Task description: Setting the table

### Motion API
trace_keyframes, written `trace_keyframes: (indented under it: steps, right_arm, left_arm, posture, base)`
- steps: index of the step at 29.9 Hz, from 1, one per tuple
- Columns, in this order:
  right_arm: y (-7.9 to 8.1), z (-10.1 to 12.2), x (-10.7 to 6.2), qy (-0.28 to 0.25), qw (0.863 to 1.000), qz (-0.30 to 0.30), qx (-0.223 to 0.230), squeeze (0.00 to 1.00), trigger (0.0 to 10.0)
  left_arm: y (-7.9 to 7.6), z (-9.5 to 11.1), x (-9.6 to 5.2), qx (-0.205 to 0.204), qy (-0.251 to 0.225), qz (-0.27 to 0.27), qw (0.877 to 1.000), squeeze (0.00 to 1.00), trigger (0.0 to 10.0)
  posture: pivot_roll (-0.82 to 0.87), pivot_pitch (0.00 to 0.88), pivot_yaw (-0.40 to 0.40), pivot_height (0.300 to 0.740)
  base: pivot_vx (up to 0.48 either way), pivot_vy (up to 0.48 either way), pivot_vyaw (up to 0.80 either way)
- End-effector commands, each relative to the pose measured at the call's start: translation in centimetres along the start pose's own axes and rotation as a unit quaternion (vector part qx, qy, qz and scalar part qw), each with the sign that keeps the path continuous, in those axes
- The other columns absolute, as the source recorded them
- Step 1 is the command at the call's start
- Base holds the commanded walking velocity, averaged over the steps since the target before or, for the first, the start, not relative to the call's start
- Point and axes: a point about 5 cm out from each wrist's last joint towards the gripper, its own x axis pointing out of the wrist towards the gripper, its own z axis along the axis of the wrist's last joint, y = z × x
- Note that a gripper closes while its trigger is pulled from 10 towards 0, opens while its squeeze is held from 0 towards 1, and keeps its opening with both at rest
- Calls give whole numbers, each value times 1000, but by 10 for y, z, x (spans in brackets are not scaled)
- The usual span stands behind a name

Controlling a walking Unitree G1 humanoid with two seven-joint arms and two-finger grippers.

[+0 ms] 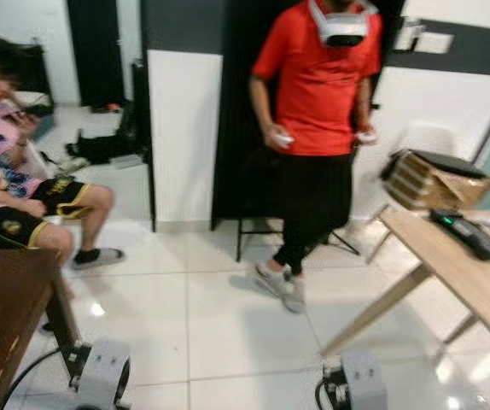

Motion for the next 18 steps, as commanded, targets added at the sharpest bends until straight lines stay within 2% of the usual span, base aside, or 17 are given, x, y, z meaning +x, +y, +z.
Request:
trace_keyframes:
  steps: [1,18]
  right_arm:
    - [-3,-7,-3,11,1000,-3,-2,0,10000]
    - [-2,-7,-2,6,1000,-2,-2,0,10000]
  left_arm:
    - [-2,-4,-1,0,6,0,1000,0,10000]
    - [-3,-6,1,1,3,2,1000,0,10000]
  posture:
    - [-14,44,23,740]
    - [-14,48,22,740]
  base:
    - [0,0,-781]
    - [0,0,-781]
